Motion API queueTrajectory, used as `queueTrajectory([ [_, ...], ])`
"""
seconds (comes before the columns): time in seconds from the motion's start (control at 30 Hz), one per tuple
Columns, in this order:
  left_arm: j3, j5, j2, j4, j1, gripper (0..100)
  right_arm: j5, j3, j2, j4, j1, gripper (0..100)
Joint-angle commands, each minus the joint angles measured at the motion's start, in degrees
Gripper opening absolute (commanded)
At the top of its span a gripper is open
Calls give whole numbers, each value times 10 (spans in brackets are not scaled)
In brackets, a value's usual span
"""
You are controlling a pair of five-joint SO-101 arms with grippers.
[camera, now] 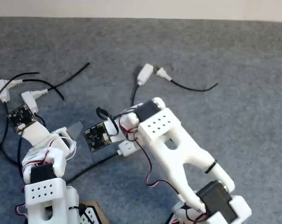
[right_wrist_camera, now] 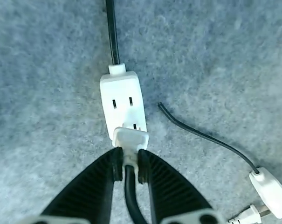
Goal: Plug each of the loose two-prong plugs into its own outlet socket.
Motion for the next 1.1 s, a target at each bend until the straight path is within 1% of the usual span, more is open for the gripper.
queueTrajectory([
  [0.0, -4, 4, 0, -9, -2, 404, 9, 9, -29, -21, 4, 5],
  [0.4, -5, 4, 0, -9, -2, 404, 26, 9, 3, -15, 7, 5],
  [0.53, -5, 4, 0, -9, -2, 404, 31, 7, 6, 22, 5, 5],
  [0.9, -5, 4, 0, -9, -2, 404, 32, 12, 13, 20, 5, 5],
  [1.07, -5, 4, 0, -9, -2, 404, 41, 8, 76, 19, 7, 5],
])
